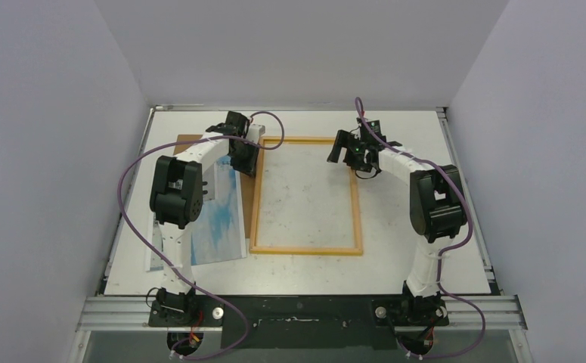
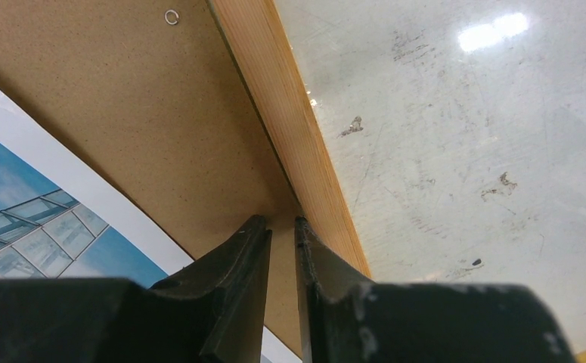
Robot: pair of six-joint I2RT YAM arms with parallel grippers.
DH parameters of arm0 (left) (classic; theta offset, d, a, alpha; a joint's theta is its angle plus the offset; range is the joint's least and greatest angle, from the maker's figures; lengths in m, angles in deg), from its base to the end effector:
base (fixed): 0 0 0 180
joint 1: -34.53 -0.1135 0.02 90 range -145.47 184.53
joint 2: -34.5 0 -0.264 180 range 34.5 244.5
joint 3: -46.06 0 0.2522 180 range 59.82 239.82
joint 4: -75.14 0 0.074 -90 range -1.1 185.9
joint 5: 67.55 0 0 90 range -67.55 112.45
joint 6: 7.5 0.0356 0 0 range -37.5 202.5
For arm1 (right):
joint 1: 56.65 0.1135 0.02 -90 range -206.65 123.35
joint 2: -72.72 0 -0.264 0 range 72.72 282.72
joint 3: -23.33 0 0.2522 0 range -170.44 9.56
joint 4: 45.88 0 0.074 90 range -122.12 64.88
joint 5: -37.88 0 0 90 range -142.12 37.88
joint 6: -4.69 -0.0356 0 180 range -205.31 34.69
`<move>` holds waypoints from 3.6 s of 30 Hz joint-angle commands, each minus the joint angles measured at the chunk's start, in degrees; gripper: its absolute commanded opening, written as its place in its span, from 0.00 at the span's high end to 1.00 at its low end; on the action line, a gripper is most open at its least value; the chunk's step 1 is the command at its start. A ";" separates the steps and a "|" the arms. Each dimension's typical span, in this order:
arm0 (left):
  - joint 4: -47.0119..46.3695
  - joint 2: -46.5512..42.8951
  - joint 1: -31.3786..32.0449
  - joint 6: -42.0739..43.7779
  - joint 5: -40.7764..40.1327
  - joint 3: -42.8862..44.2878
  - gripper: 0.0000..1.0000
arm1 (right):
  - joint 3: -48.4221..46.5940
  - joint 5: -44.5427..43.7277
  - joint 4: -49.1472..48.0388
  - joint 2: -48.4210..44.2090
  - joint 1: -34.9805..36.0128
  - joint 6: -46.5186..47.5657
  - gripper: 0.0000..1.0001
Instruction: Put the photo into the frame
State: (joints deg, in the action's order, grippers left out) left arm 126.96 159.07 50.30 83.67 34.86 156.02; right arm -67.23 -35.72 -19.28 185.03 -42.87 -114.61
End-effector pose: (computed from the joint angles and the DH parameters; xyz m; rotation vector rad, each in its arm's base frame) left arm 0.4380 -0.1317 0.1676 0.4647 2.6991 -0.3679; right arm 0.4117 0.1113 0.1835 0.2004 2.4782 0.6794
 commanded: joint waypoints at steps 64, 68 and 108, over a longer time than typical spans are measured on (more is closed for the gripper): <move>-0.18 -0.08 0.15 -0.03 3.47 3.35 0.83 | -1.44 -11.94 4.63 0.70 6.11 5.92 0.16; -0.03 0.06 0.17 -0.03 3.72 3.55 0.83 | -1.56 -12.49 4.56 1.55 6.21 5.92 0.16; 0.25 -0.23 -0.18 0.08 5.09 3.55 0.86 | -19.45 -15.52 8.68 14.75 5.73 8.16 0.16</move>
State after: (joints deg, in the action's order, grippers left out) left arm 127.51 159.07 50.30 84.21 38.22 156.74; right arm -86.75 -51.21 -12.46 199.11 -36.77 -106.30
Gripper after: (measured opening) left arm 0.145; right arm 0.838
